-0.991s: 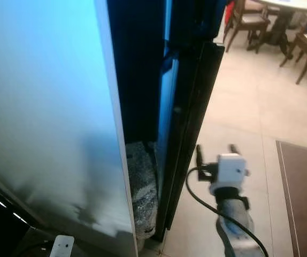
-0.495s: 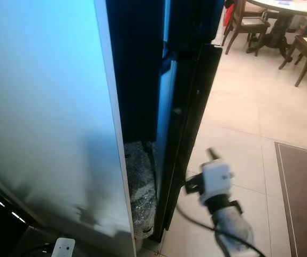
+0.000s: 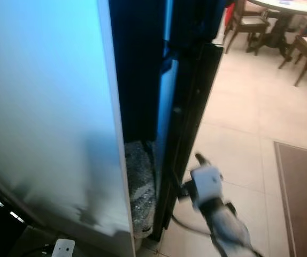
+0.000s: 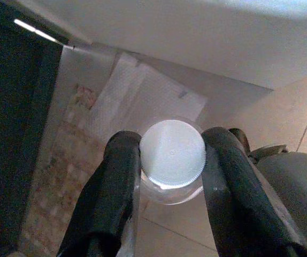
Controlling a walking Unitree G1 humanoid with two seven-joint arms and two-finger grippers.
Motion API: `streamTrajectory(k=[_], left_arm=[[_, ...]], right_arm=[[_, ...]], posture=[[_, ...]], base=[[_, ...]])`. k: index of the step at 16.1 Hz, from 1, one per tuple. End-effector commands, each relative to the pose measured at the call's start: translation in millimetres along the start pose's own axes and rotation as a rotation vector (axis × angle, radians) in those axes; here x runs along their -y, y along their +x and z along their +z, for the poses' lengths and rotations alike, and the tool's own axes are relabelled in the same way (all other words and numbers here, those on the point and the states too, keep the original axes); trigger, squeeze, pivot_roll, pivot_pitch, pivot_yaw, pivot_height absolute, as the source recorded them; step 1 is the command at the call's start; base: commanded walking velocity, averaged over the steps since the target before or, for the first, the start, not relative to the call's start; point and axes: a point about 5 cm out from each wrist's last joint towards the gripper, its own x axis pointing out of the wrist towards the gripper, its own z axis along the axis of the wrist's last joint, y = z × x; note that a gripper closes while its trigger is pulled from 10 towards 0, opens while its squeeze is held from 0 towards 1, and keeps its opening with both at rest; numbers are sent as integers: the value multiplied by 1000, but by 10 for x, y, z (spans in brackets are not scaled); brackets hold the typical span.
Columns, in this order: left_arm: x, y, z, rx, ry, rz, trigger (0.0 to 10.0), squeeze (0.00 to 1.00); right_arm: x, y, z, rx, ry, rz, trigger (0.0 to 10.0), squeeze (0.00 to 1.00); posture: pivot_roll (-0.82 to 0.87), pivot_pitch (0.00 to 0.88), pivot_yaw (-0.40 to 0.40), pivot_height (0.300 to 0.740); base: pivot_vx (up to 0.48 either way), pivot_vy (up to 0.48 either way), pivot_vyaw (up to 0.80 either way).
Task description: Restocking fridge
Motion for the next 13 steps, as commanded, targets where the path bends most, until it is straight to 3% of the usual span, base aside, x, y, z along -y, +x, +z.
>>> streamTrajectory(k=[1, 9, 13], left_arm=[[2, -8, -46, -25, 0, 3, 10000, 0], [-12, -11, -66, -34, 0, 8, 10000, 0], [-8, -11, -65, -34, 1, 5, 10000, 0]], right_arm=[[13, 61, -37, 1, -4, 0, 10000, 0], [-47, 227, -69, 10, -2, 27, 10000, 0], [43, 239, -82, 23, -21, -34, 10000, 0]], posture=[[-121, 0, -20, 740], [-112, 0, -19, 740], [-112, 0, -20, 740]], base=[[0, 0, 0], [0, 0, 0], [0, 0, 0]])
